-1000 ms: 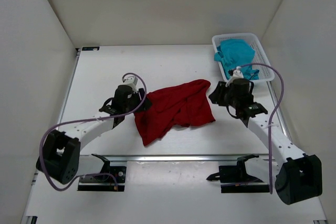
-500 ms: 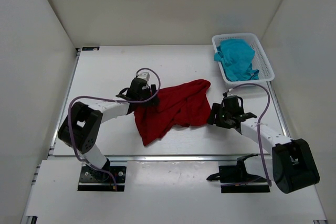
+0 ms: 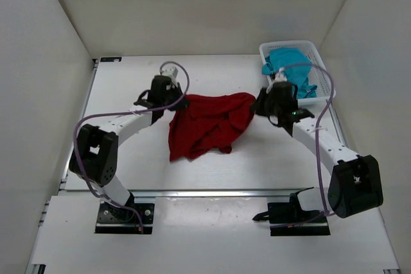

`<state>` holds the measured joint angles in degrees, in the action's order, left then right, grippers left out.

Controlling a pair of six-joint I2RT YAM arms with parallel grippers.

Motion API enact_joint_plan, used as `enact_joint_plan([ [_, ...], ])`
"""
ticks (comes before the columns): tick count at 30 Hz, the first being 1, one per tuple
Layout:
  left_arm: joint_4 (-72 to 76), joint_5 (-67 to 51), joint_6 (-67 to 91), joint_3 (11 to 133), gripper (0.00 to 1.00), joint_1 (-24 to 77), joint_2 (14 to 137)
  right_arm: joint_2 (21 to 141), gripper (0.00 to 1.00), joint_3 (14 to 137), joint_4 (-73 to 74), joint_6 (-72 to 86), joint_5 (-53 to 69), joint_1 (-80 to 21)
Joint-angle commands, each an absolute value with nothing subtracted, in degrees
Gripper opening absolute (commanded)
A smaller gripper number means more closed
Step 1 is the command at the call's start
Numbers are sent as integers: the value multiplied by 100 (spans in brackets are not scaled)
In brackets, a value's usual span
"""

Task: Fold and stack the t-shirts
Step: Flatten out the tshirt

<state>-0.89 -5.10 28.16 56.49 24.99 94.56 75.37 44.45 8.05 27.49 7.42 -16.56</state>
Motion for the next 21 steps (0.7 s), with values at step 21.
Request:
enact_joint_plan([
  [21, -2433, -1970, 2602, 9113, 0, -352, 6011, 6557, 0, 10547, 2883, 194, -2213, -5905],
])
